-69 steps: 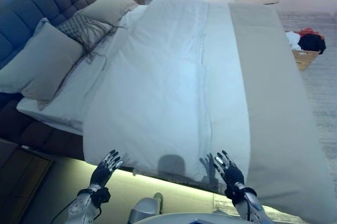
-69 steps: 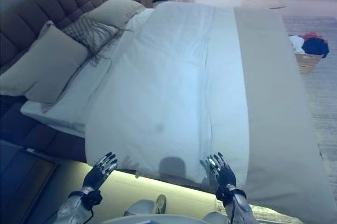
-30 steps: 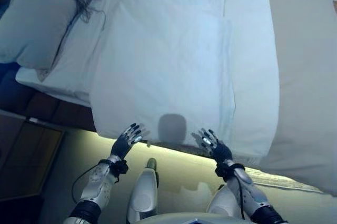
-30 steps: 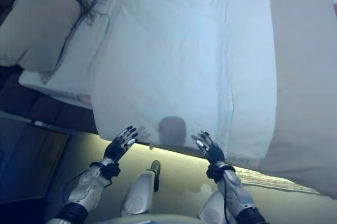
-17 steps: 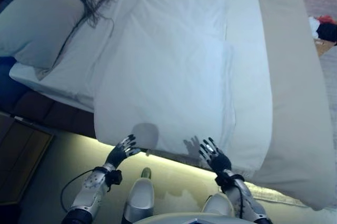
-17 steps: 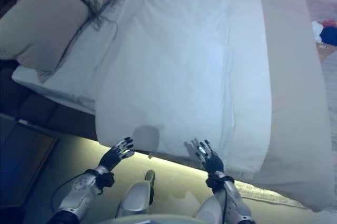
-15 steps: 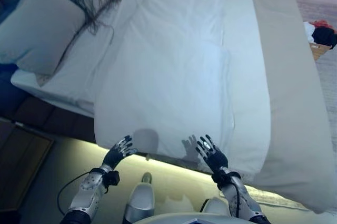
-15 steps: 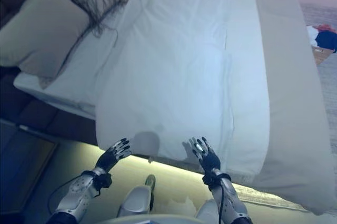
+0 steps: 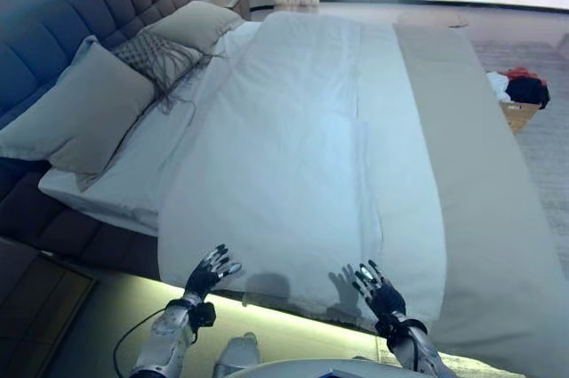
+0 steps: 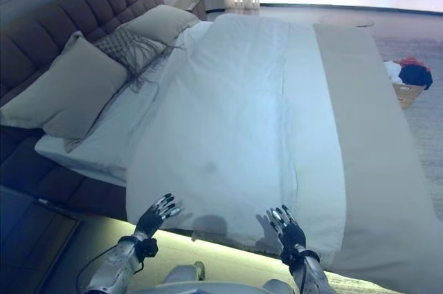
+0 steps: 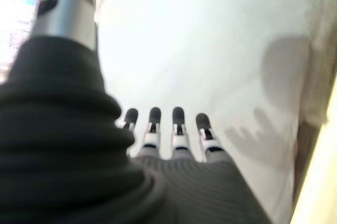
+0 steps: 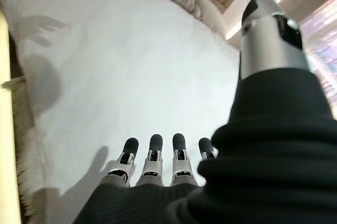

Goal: Make the bed neatly

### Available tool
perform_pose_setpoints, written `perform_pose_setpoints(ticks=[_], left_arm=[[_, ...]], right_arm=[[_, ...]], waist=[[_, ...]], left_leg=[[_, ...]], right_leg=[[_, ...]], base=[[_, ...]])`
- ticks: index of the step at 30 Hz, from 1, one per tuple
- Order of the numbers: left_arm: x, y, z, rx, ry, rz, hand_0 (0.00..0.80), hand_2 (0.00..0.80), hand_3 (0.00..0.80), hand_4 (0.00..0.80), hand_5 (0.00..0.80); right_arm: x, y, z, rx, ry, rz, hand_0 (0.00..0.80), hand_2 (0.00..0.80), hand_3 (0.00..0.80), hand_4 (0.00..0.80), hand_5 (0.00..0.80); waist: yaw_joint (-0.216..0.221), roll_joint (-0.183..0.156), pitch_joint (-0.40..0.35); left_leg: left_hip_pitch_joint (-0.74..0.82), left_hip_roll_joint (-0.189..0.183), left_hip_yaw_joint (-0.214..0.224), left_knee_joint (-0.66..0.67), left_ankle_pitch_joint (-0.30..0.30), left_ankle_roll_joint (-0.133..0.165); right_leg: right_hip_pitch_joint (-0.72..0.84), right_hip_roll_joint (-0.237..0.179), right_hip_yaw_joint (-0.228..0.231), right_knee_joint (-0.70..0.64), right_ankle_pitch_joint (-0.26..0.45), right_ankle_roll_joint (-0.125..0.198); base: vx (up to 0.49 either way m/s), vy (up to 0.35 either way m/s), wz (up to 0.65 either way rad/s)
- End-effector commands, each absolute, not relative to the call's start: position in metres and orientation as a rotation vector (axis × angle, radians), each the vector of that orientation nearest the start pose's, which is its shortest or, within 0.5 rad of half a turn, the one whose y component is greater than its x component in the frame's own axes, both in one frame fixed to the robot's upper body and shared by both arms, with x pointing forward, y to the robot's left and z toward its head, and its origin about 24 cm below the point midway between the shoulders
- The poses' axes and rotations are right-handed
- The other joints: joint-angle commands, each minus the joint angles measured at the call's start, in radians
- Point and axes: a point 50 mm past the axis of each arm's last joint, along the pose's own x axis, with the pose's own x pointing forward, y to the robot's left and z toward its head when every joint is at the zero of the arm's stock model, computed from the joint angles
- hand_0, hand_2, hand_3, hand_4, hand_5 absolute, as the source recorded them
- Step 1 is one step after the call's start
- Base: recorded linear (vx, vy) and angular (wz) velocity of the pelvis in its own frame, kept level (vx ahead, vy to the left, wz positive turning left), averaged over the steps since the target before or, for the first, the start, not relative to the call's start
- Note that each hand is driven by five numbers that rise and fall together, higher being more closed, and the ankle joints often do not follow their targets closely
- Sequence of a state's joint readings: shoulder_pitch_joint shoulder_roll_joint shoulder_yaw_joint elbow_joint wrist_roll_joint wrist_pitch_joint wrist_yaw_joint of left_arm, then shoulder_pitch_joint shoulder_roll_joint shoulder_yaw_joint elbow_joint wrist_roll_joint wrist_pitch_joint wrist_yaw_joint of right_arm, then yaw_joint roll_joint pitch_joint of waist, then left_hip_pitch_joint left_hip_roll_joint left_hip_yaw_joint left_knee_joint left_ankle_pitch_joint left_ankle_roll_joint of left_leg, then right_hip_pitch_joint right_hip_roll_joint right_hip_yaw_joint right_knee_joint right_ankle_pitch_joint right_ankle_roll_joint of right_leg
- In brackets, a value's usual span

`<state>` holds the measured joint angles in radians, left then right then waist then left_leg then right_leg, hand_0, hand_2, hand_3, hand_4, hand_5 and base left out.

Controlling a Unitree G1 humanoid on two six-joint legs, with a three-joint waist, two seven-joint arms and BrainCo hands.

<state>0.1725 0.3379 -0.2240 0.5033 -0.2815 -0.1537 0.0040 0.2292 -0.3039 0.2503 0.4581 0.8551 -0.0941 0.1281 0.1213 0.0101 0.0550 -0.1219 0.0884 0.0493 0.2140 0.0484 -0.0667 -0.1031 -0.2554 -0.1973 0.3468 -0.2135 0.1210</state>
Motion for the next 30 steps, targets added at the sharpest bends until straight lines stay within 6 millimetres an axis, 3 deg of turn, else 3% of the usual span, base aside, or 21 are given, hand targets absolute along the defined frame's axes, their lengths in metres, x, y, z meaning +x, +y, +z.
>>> perform_pose_setpoints(ticks=[1,4,7,12,16,23,30], left_arm=[[0.232,0.225,-0.03,0.372,0.218,0.084,0.0,0.0,0.0,0.0,0.0],[0.266,0.212,-0.011,0.577,0.103,0.111,0.0,0.0,0.0,0.0,0.0],[0.276,0.206,-0.004,0.703,0.062,0.148,0.0,0.0,0.0,0.0,0.0],[0.309,0.204,0.029,0.962,-0.125,0.296,0.0,0.0,0.0,0.0,0.0],[0.322,0.211,0.045,1.187,-0.207,0.507,0.0,0.0,0.0,0.0,0.0],[0.332,0.21,0.07,1.365,-0.368,0.698,0.0,0.0,0.0,0.0,0.0],[0.348,0.226,0.094,1.47,-0.36,0.73,0.0,0.0,0.0,0.0,0.0]], right_arm=[[0.202,-0.19,-0.05,0.551,0.353,0.026,0.0,0.0,0.0,0.0,0.0],[0.229,-0.181,-0.037,0.595,0.29,0.012,0.0,0.0,0.0,0.0,0.0],[0.236,-0.17,-0.034,0.572,0.299,0.058,0.0,0.0,0.0,0.0,0.0],[0.26,-0.15,-0.013,0.523,0.252,0.15,0.0,0.0,0.0,0.0,0.0],[0.271,-0.149,-0.002,0.446,0.238,0.156,0.0,0.0,0.0,0.0,0.0],[0.277,-0.16,0.015,0.363,0.195,0.138,0.0,0.0,0.0,0.0,0.0],[0.282,-0.16,0.034,0.318,0.15,0.179,0.0,0.0,0.0,0.0,0.0]], waist=[[-0.006,-0.003,0.127],[-0.024,0.011,0.188],[-0.026,0.013,0.226],[-0.039,0.012,0.297],[-0.064,0.025,0.33],[-0.099,0.057,0.38],[-0.139,0.073,0.437]], left_leg=[[-0.095,0.012,0.008,-0.031,0.066,-0.011],[-0.153,0.002,0.024,-0.029,0.019,-0.002],[-0.188,-0.025,0.033,-0.007,0.003,0.021],[-0.282,-0.052,0.041,-0.01,0.01,0.03],[-0.365,-0.059,0.042,0.033,0.01,0.032],[-0.47,-0.071,0.045,0.128,-0.029,0.029],[-0.546,-0.096,0.059,0.195,-0.049,0.036]], right_leg=[[-0.023,0.077,-0.068,-0.163,0.198,-0.013],[-0.164,-0.006,-0.061,-0.053,0.206,0.032],[-0.256,-0.056,-0.038,0.007,0.238,0.052],[-0.357,-0.04,-0.024,-0.041,0.286,0.068],[-0.459,-0.041,0.001,-0.004,0.293,0.063],[-0.6,-0.04,0.059,0.116,0.258,0.065],[-0.691,-0.03,0.106,0.183,0.261,0.061]], base=[[-0.391,0.283,-0.5],[-0.249,0.31,-0.4],[-0.043,0.272,-0.21],[-0.166,0.147,-0.39],[-0.073,0.155,-0.23],[0.02,0.14,-0.13],[0.013,0.092,-0.04]])
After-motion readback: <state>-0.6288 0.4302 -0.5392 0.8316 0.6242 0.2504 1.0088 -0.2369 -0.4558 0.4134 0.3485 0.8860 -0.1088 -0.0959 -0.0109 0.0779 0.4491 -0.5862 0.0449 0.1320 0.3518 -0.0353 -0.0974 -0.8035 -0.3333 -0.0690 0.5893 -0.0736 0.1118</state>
